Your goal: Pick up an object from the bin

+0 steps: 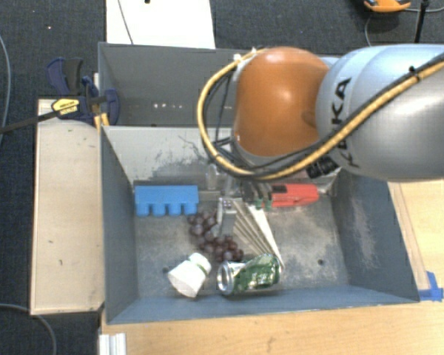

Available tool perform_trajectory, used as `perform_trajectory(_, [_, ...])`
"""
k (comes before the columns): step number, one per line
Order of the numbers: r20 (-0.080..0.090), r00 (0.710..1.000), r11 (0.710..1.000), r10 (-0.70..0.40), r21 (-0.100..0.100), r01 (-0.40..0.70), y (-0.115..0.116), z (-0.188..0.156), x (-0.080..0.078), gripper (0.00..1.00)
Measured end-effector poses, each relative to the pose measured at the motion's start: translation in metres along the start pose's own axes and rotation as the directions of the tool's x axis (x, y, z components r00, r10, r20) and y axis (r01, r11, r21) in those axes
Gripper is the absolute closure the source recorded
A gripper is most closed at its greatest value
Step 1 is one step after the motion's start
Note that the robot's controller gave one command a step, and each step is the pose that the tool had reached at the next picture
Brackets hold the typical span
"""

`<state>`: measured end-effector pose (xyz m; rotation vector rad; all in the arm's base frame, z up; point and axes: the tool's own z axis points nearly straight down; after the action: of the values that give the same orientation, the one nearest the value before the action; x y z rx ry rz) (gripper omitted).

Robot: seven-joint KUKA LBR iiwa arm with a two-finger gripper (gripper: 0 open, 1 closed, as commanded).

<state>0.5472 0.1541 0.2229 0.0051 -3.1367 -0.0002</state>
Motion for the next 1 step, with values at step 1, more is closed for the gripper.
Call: perform_trajectory(1, [0.007, 1.000, 1.000, 0.003, -0.001, -0.003, -0.0009, -0.0046, -0.0011, 0.00])
